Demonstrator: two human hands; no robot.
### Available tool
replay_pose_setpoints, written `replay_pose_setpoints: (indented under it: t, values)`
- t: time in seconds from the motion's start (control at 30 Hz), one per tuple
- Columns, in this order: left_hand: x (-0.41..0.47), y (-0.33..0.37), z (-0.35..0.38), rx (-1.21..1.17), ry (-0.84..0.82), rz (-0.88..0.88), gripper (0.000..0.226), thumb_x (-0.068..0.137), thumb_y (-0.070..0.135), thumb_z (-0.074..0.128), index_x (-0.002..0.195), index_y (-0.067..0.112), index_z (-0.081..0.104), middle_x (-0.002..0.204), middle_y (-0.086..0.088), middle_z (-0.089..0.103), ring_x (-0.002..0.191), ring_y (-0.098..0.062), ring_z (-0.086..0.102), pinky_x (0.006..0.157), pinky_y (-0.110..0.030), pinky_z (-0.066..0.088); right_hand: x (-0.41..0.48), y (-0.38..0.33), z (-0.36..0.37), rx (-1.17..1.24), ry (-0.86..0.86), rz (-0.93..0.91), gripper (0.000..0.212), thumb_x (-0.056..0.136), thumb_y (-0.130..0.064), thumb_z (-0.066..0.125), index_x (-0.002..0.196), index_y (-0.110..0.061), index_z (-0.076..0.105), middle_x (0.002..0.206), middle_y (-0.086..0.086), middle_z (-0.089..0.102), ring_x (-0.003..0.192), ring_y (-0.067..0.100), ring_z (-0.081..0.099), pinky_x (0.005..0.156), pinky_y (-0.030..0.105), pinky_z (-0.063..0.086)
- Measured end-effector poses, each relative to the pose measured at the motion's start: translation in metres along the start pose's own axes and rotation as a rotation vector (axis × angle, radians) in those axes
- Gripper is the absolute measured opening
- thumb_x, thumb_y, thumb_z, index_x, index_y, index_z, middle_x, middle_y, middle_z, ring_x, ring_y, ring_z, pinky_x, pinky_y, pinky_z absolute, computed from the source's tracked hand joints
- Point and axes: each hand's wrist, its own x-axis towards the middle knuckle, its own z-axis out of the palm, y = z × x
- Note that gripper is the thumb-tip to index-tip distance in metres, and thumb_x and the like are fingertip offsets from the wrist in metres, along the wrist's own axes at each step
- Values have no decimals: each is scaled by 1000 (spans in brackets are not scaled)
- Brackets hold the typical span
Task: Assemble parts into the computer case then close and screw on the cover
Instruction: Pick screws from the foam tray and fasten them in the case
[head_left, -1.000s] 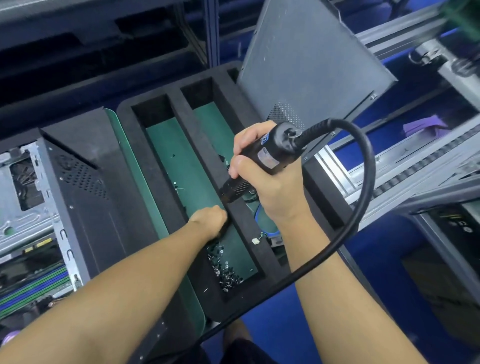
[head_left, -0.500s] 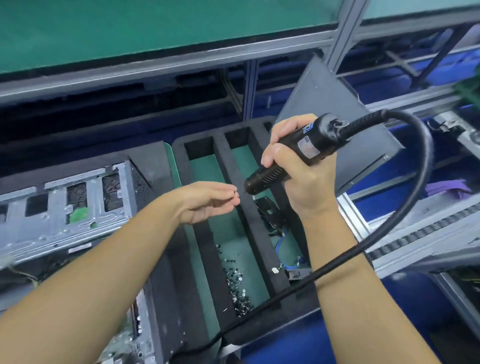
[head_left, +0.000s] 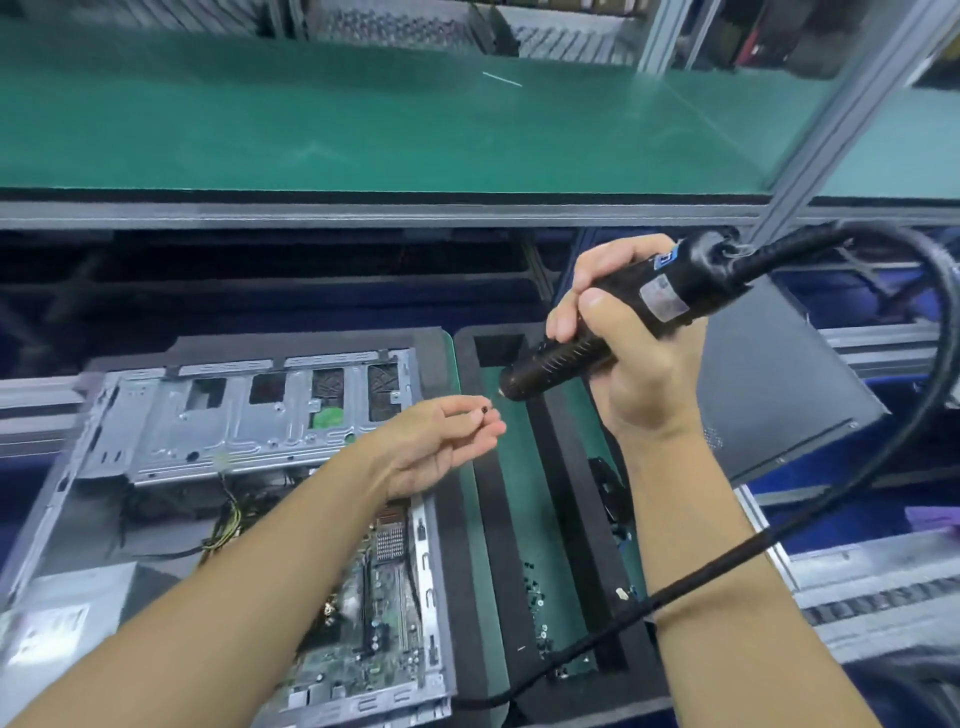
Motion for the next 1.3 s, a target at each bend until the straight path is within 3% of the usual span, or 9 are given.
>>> replay_pose_setpoints:
  t: [0.1, 0.3, 0.47, 0.6, 0.73, 0.9, 1.03, 1.2, 1.3]
  values:
    - [1, -7, 2, 314, 23, 48, 12, 95, -4, 57, 105, -2, 62, 90, -14, 75, 87, -22, 75, 69, -25, 60, -4, -5, -1, -47, 13, -22, 21, 75, -1, 61, 86, -19, 61, 80, 9, 59, 58, 33, 51, 62, 54, 45]
    - [32, -46, 37, 1389, -121, 181, 11, 92, 9, 57, 88, 6, 67, 78, -3, 74, 64, -9, 69, 60, -19, 51, -26, -15, -39, -168, 72, -14, 26, 76, 0, 61, 85, -24, 64, 79, 10, 58, 59, 37, 52, 59, 55, 45]
    - [74, -94, 54, 1877, -261, 35, 15, 92, 22, 58, 84, 12, 67, 89, -7, 74, 86, -23, 69, 81, -32, 55, -58, -11, -77, -240, 137, 91, 31, 78, 2, 61, 85, -28, 65, 75, 6, 60, 57, 35, 53, 61, 46, 46]
    - [103, -131, 49, 2070, -312, -27, 17, 88, 9, 50, 89, 7, 67, 97, -11, 67, 92, -33, 65, 84, -41, 56, -83, 1, -100, -240, 184, 173, 31, 75, 9, 61, 86, -20, 62, 78, 8, 60, 55, 33, 53, 61, 36, 47]
    - [124, -157, 34, 2167, -371, -132, 25, 86, 4, 52, 98, 16, 68, 108, -6, 65, 96, -29, 65, 86, -36, 55, -103, 16, -112, -243, 217, 207, 35, 73, 20, 58, 85, -12, 59, 75, 8, 59, 55, 26, 53, 59, 31, 48]
    - [135, -182, 21, 2355, -479, -169, 23, 84, 8, 65, 104, 21, 67, 113, -4, 63, 101, -28, 64, 75, -33, 52, -114, 30, -125, -225, 252, 236, 38, 72, 26, 56, 86, -10, 57, 77, 10, 59, 57, 23, 54, 60, 33, 48]
    - [137, -210, 21, 2421, -600, -278, 27, 86, 7, 69, 112, 11, 64, 117, -8, 60, 106, -33, 63, 80, -44, 55, -115, 34, -134, -208, 269, 243, 36, 74, 23, 56, 87, -10, 57, 77, 11, 58, 56, 24, 55, 59, 34, 49]
    - [140, -235, 15, 2442, -507, -232, 31, 88, -11, 52, 116, -1, 57, 121, -18, 56, 112, -40, 59, 86, -49, 48, -115, 36, -142, -220, 262, 256, 40, 73, 26, 58, 86, -12, 57, 77, 5, 59, 60, 15, 56, 61, 29, 48]
    - [144, -236, 13, 2463, -529, -182, 32, 85, -15, 48, 113, -2, 58, 116, -19, 57, 109, -40, 59, 78, -47, 46, -113, 36, -146, -214, 269, 259, 39, 73, 26, 57, 85, -11, 57, 76, 7, 58, 59, 16, 55, 60, 30, 48]
